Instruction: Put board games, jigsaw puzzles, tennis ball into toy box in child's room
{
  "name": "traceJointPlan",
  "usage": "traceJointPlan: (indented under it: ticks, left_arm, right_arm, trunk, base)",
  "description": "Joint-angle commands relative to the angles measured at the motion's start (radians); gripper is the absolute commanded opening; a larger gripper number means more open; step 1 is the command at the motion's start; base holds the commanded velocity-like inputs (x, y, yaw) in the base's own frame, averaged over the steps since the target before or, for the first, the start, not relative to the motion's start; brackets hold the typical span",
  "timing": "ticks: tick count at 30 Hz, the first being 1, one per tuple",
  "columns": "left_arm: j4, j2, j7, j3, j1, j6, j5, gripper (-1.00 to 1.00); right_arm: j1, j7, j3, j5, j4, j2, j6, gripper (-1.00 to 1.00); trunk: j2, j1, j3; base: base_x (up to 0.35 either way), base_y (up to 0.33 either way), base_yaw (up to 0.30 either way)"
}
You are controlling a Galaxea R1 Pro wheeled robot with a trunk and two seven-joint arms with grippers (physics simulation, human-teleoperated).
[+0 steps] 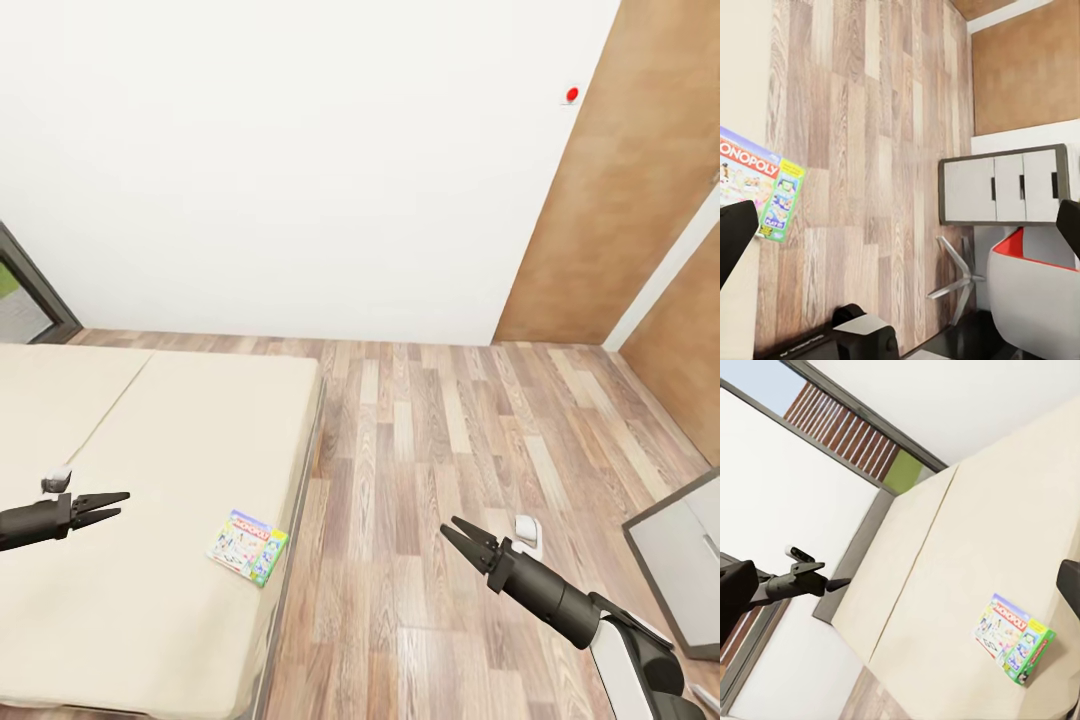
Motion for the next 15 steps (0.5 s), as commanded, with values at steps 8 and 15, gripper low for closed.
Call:
traceJointPlan:
  ticks: [8, 15]
  left_arm:
    - [0.001, -0.001, -0.004, 0.002, -0.001, 0.01, -0.002, 1.0]
    - [0.0, -0.001, -0.005, 0.002, -0.001, 0.01, -0.002, 1.0]
  right_arm:
    - [0.0, 0.001, 0.0, -0.006, 0.0, 0.0, 0.007, 1.0]
    - [0.0, 0.001, 0.0, -0.006, 0.0, 0.0, 0.007, 1.0]
  trunk:
    - [-0.002, 0.001, 0.012]
    - [-0.002, 0.001, 0.023]
  base:
    - [0.0, 0.0, 0.0]
    - [0.0, 0.0, 0.0]
